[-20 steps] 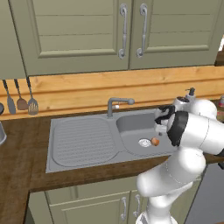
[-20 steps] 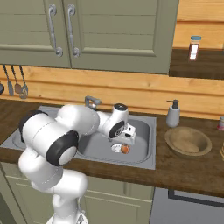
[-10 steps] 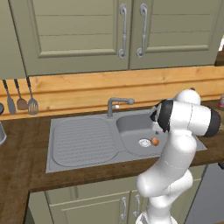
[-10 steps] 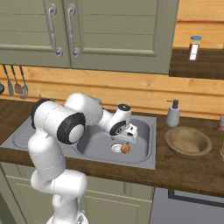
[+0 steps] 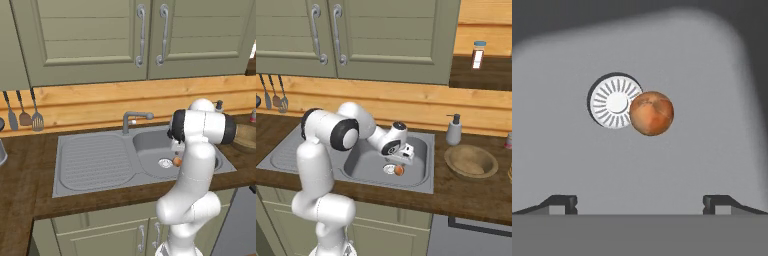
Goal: Pick the onion from the sink and place it in the bowl. Then pick the bowl and place it in the microwave. Then close the microwave door and press the start button.
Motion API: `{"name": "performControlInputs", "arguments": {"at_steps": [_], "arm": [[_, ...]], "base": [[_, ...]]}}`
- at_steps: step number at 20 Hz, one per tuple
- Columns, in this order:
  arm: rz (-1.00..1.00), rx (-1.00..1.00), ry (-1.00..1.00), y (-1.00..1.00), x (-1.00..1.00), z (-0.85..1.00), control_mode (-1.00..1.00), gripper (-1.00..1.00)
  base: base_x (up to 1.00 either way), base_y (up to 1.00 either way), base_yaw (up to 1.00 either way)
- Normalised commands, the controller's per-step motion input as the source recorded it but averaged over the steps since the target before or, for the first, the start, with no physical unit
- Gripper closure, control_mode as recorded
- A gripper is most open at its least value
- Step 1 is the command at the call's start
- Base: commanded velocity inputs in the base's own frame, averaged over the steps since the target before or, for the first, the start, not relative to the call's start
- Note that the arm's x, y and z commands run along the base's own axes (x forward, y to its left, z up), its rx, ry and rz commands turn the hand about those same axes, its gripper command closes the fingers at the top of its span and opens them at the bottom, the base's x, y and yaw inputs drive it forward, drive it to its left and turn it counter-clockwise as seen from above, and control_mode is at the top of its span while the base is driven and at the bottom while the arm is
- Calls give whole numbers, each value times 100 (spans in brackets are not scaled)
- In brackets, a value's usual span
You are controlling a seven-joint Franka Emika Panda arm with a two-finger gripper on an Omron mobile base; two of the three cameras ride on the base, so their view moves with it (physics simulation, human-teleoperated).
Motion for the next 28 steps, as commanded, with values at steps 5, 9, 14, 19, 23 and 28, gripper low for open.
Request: {"name": "performControlInputs", "arguments": {"at_steps": [5, 9, 14, 19, 23, 28], "arm": [[0, 0, 0, -10, 23, -36, -100, -100], [0, 0, 0, -2, 23, -36, -100, -100], [0, 0, 0, -5, 20, -26, -100, -100], [0, 0, 0, -1, 33, -24, -100, -100], [0, 0, 0, 0, 33, -24, -100, -100], [0, 0, 0, -5, 6, -22, -100, -100]], "base": [[0, 0, 0], [0, 0, 0], [0, 0, 0], [0, 0, 0], [0, 0, 0], [0, 0, 0]]}}
